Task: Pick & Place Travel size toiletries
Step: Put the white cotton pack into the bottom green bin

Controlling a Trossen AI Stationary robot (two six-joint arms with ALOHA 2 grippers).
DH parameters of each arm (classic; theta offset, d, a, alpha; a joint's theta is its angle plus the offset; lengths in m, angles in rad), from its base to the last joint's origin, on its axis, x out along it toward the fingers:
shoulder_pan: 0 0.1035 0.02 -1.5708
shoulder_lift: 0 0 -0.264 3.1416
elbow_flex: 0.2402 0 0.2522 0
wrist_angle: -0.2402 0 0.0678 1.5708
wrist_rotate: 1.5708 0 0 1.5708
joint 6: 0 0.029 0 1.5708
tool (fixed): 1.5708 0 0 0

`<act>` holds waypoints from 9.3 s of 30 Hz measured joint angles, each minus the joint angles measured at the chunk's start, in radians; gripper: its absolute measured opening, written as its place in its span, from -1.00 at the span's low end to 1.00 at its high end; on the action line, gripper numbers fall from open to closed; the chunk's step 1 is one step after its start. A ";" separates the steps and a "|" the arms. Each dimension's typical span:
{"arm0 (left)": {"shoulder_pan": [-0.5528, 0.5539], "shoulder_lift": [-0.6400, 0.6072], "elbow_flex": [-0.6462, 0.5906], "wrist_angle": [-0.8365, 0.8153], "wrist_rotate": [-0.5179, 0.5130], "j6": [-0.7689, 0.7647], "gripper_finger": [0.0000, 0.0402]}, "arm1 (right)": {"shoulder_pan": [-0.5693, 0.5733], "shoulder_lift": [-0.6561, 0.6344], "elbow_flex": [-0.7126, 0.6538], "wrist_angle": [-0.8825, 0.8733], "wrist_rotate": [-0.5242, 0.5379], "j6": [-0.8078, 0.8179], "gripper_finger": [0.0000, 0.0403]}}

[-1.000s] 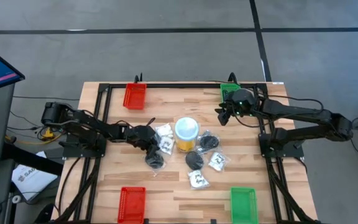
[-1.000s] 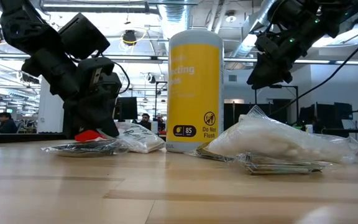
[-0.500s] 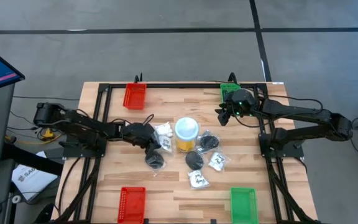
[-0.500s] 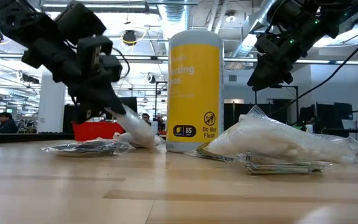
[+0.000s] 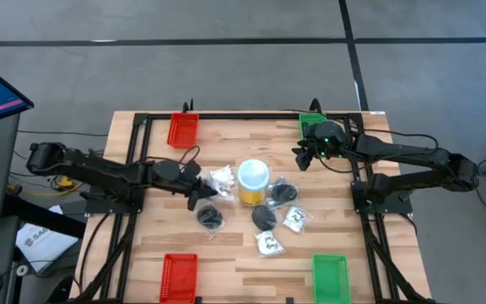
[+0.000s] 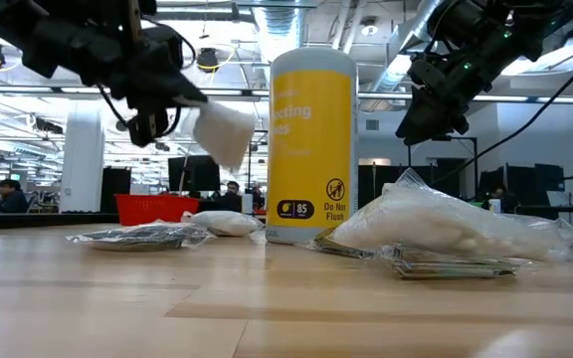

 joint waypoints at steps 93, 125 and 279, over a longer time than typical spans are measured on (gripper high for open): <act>0.001 0.299 0.404 0.460 -0.020 0.387 -1.00 | 0.510 0.146 0.000 0.989 0.043 -0.585 -0.27; 0.001 0.299 0.403 0.456 -0.043 0.534 -0.51 | 0.511 0.099 0.000 0.907 0.043 -0.566 -0.98; 0.001 0.085 0.238 -0.240 -0.216 0.493 -0.14 | 0.961 -0.156 0.000 -0.098 -0.140 0.488 -0.44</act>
